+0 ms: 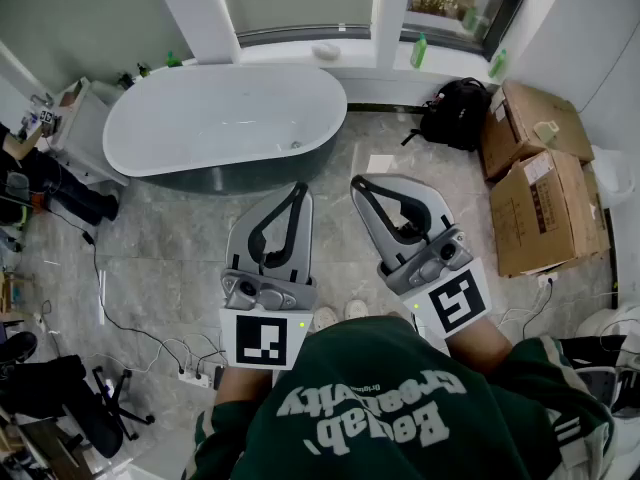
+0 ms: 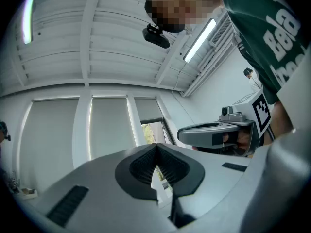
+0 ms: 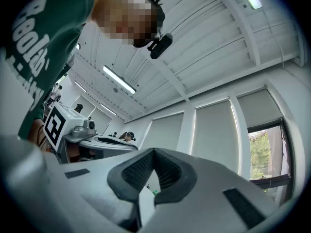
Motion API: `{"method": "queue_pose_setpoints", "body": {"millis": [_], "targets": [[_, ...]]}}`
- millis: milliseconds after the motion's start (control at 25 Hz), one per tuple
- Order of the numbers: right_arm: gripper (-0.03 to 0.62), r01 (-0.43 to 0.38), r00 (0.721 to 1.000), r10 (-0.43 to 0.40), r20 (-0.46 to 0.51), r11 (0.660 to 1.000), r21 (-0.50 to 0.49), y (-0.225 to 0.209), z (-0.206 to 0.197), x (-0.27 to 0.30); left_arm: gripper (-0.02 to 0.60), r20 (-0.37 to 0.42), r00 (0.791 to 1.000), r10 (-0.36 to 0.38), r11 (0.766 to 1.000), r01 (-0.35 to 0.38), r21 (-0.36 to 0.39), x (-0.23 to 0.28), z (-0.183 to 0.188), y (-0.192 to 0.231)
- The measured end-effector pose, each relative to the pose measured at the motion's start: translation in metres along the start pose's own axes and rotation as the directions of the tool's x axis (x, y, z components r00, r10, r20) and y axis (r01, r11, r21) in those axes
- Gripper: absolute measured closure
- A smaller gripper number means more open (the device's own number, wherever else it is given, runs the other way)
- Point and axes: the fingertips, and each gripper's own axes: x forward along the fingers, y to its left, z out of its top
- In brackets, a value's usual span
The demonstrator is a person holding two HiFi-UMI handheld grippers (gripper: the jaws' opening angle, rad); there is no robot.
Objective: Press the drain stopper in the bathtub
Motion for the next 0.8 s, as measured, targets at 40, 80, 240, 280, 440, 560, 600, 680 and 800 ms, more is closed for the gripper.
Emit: {"method": "queue_pose_setpoints", "body": {"millis": [40, 80, 240, 280, 440, 560, 600, 680, 800], "targets": [[0.583, -0.002, 1.0, 0.002, -0.002, 1.0, -0.001, 0.0, -0.001, 0.0, 0.58, -0.003, 1.0, -0.005, 1.0, 0.005, 0.009, 0.001, 0.0, -0.001], [0.582, -0.003, 1.0, 0.003, -0.004, 1.0, -0.001, -0.001, -0.002, 0.0, 0.58, -0.006, 1.0, -0.008, 1.0, 0.008, 0.016, 0.002, -0.001, -0.002], [0.583, -0.012, 1.0, 0.012, -0.001, 1.0, 0.016, -0.002, -0.003, -0.004, 0.58, -0.012, 1.0, -0.005, 1.0, 0.005, 0.016, 0.004, -0.003, -0.004], [0.583, -0.015, 1.0, 0.015, -0.003, 1.0, 0.014, -0.002, -0.004, -0.004, 0.58, -0.014, 1.0, -0.003, 1.0, 0.003, 0.021, 0.005, -0.004, -0.005], [0.582, -0.017, 1.0, 0.017, 0.014, 0.999, 0.034, -0.005, -0.005, -0.007, 0.58, -0.028, 1.0, -0.009, 0.999, 0.011, 0.047, 0.009, -0.005, -0.009], [0.582, -0.013, 0.999, 0.011, 0.032, 0.999, 0.048, -0.007, -0.006, -0.009, 0.58, -0.036, 0.999, -0.013, 0.999, 0.015, 0.051, 0.012, -0.008, -0.013], [0.582, -0.013, 0.999, 0.011, 0.034, 0.999, 0.051, -0.007, -0.006, -0.009, 0.58, -0.039, 0.999, -0.016, 0.999, 0.017, 0.045, 0.013, -0.009, -0.015], [0.582, -0.01, 0.999, 0.008, 0.033, 0.998, 0.054, -0.008, -0.008, -0.012, 0.58, -0.043, 0.999, -0.019, 0.999, 0.02, 0.029, 0.014, -0.011, -0.018], [0.582, -0.003, 1.0, 0.001, 0.026, 0.998, 0.059, -0.012, -0.011, -0.019, 0.58, -0.041, 0.999, -0.021, 0.999, 0.022, 0.03, 0.018, -0.01, -0.023]]}}
